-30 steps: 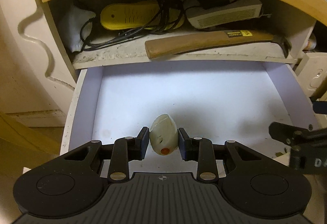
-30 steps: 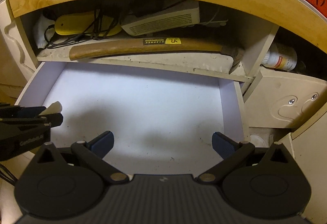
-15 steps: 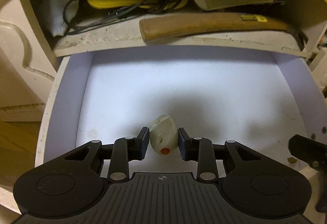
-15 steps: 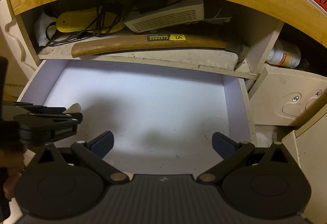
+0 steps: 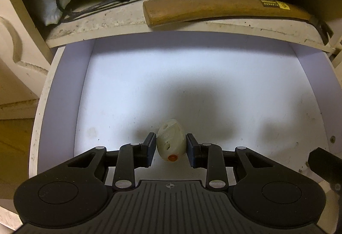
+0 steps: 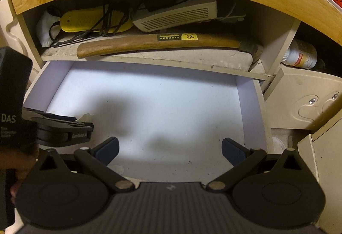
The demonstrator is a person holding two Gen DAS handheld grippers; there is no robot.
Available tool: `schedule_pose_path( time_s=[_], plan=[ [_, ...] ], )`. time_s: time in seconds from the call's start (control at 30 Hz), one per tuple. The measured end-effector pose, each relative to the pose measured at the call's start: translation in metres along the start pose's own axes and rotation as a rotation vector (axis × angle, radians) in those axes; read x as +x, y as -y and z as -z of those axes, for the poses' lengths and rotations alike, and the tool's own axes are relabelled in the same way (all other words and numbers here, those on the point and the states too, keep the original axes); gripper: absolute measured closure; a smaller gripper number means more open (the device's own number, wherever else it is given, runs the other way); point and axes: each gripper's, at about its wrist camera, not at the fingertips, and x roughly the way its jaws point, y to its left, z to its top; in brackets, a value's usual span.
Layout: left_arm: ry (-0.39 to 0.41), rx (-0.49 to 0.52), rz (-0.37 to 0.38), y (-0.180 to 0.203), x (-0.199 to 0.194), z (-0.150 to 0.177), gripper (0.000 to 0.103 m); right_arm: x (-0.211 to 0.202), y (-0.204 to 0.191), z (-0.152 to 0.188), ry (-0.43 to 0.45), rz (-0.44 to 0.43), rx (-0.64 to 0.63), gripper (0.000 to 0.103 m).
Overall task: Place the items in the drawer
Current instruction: 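Lower the held white object into the open drawer with the left gripper, then open the left gripper to release the white object on the drawer floor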
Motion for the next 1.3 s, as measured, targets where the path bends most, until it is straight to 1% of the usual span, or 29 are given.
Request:
schedule_pose_path(
  time_s=[0.2, 0.5, 0.77, 0.9, 1.0, 1.03, 1.07, 1.13, 1.17, 1.3],
  plan=[
    [-0.063, -0.021, 0.010, 0.000, 0.006, -0.009, 0.074, 0.000, 0.002, 0.000, -0.005, 0.003, 0.010, 0.000],
    [-0.115, -0.005, -0.001, 0.006, 0.015, -0.022, 0.076, 0.002, 0.003, -0.001, -0.010, 0.001, 0.017, 0.000],
    [-0.111, 0.008, -0.006, 0.010, 0.019, -0.027, 0.076, 0.003, 0.003, -0.001, -0.015, 0.002, 0.020, 0.000],
    [-0.107, 0.013, -0.005, 0.009, 0.019, -0.022, 0.075, 0.002, 0.004, -0.002, -0.015, 0.004, 0.027, 0.000],
    [-0.113, 0.015, 0.000, 0.007, 0.018, -0.021, 0.072, 0.001, 0.005, -0.002, -0.013, 0.005, 0.029, 0.000],
    [-0.115, 0.016, 0.002, 0.007, 0.019, -0.020, 0.068, 0.001, 0.005, -0.002, -0.013, 0.005, 0.030, 0.000],
    [-0.123, 0.015, 0.003, 0.008, 0.019, -0.020, 0.057, 0.001, 0.005, -0.002, -0.012, 0.005, 0.030, 0.000],
    [-0.145, -0.001, 0.000, 0.007, 0.022, -0.022, 0.049, 0.001, 0.006, -0.002, -0.012, 0.005, 0.029, 0.000],
    [-0.142, -0.010, 0.001, 0.005, 0.020, -0.017, 0.046, 0.000, 0.006, -0.002, -0.011, 0.005, 0.029, 0.000],
    [-0.140, -0.029, 0.003, 0.000, 0.018, -0.017, 0.038, 0.000, 0.006, -0.002, -0.011, 0.005, 0.032, 0.000]
  ],
)
